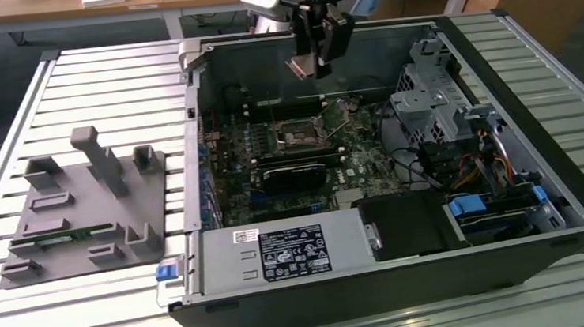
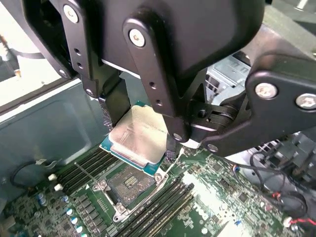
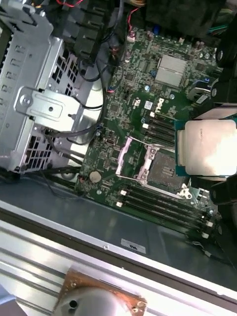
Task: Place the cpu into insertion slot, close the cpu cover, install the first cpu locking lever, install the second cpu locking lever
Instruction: 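Place the cpu into insertion slot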
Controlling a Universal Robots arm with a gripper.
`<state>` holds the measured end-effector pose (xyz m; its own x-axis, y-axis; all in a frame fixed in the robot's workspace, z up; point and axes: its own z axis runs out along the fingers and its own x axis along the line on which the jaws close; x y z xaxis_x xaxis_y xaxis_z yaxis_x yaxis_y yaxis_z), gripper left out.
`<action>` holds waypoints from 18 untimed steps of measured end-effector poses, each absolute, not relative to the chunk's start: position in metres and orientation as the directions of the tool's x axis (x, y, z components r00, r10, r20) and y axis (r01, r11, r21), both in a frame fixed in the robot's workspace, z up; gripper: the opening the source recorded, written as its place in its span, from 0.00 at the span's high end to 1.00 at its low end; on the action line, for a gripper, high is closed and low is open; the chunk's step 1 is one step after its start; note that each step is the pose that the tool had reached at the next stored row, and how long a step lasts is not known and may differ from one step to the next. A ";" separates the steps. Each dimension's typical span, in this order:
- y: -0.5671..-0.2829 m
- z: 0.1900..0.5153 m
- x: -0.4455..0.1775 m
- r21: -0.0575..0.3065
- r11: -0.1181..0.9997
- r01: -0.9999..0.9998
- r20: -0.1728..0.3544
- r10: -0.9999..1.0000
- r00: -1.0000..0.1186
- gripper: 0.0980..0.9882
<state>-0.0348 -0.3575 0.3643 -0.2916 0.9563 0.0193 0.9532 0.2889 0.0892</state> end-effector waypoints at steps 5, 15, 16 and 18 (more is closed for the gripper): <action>-0.357 0.364 -0.036 0.089 0.229 0.969 0.019 0.973 -0.232 0.50; -0.357 0.362 -0.038 0.089 0.121 0.989 0.019 0.992 -0.124 0.50; -0.357 0.362 -0.038 0.089 0.111 0.990 0.019 0.993 -0.113 0.50; -0.357 0.361 -0.038 0.089 0.099 0.991 0.019 0.995 -0.101 0.50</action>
<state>-0.0377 -0.3574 0.3608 -0.1011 0.9947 0.0189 0.9911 0.0990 0.0891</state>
